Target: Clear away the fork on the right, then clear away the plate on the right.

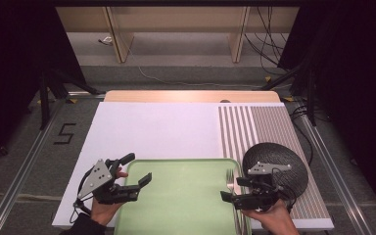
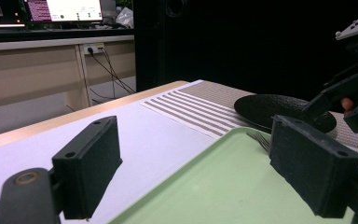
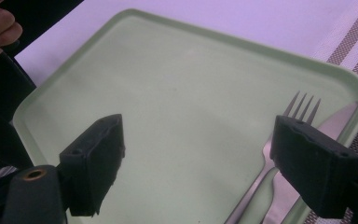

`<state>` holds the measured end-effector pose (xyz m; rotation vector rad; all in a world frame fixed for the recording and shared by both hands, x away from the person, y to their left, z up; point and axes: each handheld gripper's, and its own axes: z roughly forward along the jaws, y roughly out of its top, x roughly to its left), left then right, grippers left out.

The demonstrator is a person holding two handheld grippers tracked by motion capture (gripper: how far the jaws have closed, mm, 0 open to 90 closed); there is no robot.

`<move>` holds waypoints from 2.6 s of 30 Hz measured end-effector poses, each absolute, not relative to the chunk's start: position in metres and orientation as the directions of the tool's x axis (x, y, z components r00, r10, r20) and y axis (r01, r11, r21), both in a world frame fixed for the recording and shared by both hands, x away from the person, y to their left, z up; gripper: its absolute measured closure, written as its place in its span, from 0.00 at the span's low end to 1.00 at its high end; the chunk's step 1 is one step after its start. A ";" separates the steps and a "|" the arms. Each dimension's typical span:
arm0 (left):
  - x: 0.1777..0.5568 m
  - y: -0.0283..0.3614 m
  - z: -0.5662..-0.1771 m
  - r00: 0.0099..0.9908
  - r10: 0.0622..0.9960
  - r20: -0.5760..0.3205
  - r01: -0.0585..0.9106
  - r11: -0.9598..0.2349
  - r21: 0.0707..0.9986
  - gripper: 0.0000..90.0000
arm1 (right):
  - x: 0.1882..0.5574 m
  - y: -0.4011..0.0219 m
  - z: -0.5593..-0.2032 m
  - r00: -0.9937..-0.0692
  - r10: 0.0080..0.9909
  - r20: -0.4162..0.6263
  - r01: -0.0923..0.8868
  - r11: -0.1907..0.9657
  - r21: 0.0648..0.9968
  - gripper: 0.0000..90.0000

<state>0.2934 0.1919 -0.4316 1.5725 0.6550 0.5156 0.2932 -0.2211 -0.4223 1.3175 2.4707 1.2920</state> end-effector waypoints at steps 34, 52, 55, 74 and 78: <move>0.293 0.194 -0.432 0.730 0.681 -0.061 0.114 -0.034 0.993 0.18 | 0.296 -0.274 -0.418 -0.499 0.786 0.365 0.669 0.081 0.739 0.19; 0.293 0.193 -0.432 0.731 0.680 -0.052 0.111 -0.044 0.993 0.18 | 0.291 -0.297 -0.418 -0.415 0.823 0.387 0.670 -0.011 0.742 0.19; 0.293 0.193 -0.432 0.728 0.683 -0.054 0.112 -0.041 0.993 0.18 | 0.286 -0.305 -0.418 -0.393 0.826 0.404 0.667 -0.046 0.743 0.19; 0.292 0.194 -0.432 0.727 0.685 -0.053 0.110 -0.040 0.993 0.18 | 0.281 -0.346 -0.425 -0.250 0.858 0.448 0.678 -0.175 0.714 0.19; 0.293 0.193 -0.432 0.727 0.685 -0.055 0.113 -0.041 0.993 0.18 | 0.282 -0.349 -0.426 -0.234 0.867 0.440 0.685 -0.174 0.707 0.19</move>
